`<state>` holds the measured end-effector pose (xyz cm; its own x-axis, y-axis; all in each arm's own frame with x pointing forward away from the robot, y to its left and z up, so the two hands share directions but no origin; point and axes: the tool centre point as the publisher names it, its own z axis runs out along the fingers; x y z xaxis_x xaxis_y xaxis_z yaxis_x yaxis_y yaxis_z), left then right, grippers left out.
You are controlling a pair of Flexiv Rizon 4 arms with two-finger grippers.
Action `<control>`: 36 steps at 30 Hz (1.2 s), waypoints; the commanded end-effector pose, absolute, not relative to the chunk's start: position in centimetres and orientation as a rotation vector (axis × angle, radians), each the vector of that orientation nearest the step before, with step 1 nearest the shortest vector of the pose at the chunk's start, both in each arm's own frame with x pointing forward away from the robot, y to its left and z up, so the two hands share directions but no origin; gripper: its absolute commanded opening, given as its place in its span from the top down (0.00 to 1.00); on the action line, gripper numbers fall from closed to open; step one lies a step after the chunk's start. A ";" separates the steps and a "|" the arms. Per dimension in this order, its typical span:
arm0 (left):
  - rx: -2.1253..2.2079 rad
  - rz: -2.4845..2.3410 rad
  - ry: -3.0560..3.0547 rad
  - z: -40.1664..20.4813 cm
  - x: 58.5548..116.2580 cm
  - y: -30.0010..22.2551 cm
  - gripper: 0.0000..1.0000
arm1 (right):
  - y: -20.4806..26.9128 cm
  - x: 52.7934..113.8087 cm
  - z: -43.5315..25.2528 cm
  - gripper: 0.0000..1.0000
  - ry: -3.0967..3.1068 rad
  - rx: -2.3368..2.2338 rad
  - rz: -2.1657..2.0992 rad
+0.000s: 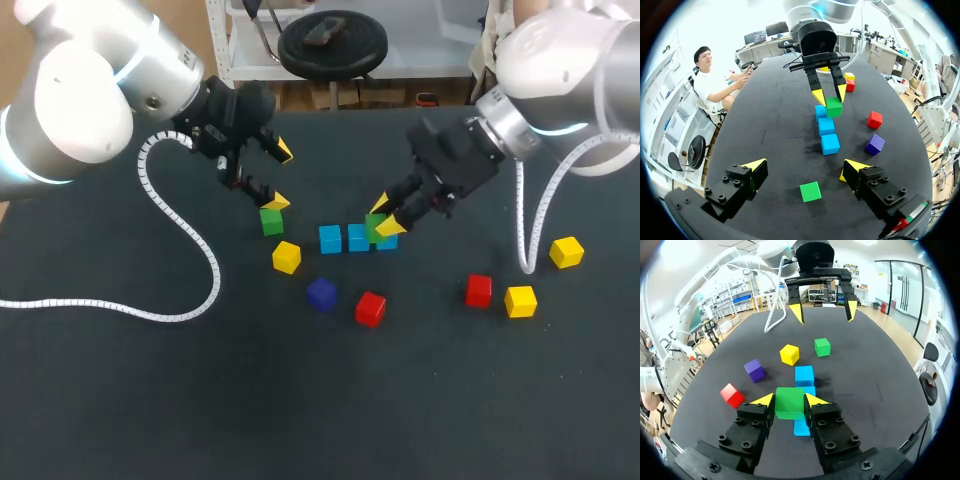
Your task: Place the blue cubes, place green cubes on the blue cubes, place the yellow cubes on the green cubes, then place the red cubes on the yellow cubes, and place purple cube on the red cubes.
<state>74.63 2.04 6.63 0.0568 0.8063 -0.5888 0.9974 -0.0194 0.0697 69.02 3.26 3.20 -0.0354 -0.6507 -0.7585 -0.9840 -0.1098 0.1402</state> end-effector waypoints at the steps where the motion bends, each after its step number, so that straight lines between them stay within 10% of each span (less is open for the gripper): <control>1: 1.880 -0.547 1.795 6.6 74.8 2.1 0.00 | 3.3 69.3 3.1 1.00 1.717 -1.798 0.980; 36: 1.880 -0.547 1.795 6.6 74.8 2.1 0.00 | 3.6 70.5 3.1 1.00 1.727 -1.807 0.957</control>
<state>74.63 2.04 6.63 0.0568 0.8063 -0.5888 0.9974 -0.0194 0.0697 70.24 3.45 3.08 -0.0313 -0.6633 -0.7477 -0.9859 -0.1025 0.1323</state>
